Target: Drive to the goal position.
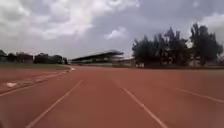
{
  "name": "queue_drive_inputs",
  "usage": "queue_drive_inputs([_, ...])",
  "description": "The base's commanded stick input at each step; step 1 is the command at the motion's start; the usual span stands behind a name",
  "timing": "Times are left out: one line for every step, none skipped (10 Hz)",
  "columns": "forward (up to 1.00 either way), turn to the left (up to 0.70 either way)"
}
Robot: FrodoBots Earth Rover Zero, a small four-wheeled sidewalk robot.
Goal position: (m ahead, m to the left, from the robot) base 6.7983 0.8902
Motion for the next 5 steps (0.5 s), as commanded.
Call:
queue_drive_inputs([0.45, 0.0])
queue_drive_inputs([0.45, 0.0])
queue_drive_inputs([0.45, 0.0])
queue_drive_inputs([0.45, 0.0])
queue_drive_inputs([0.45, 0.0])
